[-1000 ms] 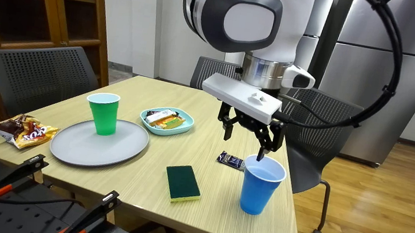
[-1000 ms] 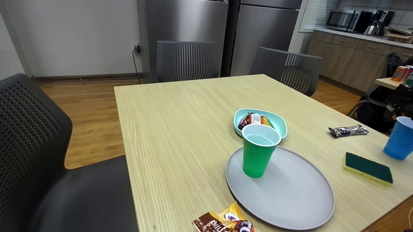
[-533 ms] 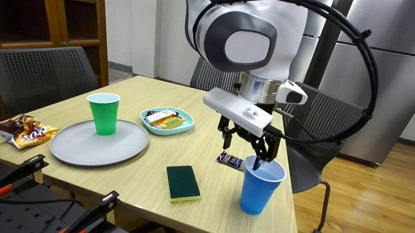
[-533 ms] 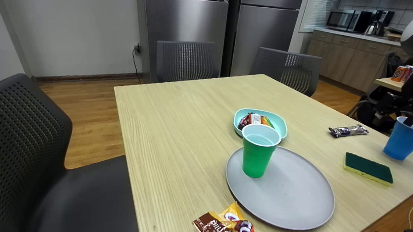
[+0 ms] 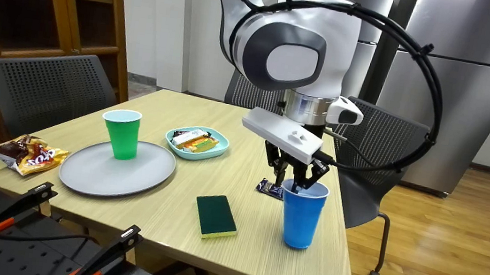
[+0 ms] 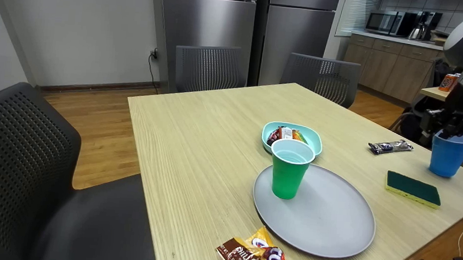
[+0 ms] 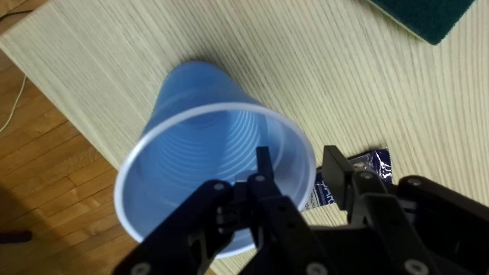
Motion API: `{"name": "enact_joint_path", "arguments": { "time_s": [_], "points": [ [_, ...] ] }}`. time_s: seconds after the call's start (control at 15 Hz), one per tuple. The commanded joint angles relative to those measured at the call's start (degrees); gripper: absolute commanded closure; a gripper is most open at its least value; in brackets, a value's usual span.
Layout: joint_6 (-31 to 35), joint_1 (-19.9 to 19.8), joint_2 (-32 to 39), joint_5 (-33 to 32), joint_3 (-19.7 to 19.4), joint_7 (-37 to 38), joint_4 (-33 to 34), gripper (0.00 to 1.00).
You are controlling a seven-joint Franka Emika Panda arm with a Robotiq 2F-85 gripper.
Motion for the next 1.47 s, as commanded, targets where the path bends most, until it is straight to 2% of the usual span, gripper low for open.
{"name": "enact_joint_path", "arguments": {
  "time_s": [0.0, 0.13, 0.47, 0.8, 1.13, 1.4],
  "points": [
    [1.07, -1.97, 0.56, -1.74, 1.80, 2.27, 0.74, 0.91],
    [1.34, -2.07, 0.54, -2.07, 1.92, 2.52, 0.62, 1.00],
    [2.78, -2.37, -0.86, -4.01, 2.15, 1.75, -0.41, 0.98],
    [3.51, -3.08, -6.38, -6.05, 3.71, -1.75, -4.39, 0.98],
    [3.53, -1.67, -12.19, -6.35, 4.95, -6.73, -8.68, 0.98],
    [4.26, -1.04, -16.27, -5.29, 7.99, -12.32, -12.80, 0.98]
  ]
}}
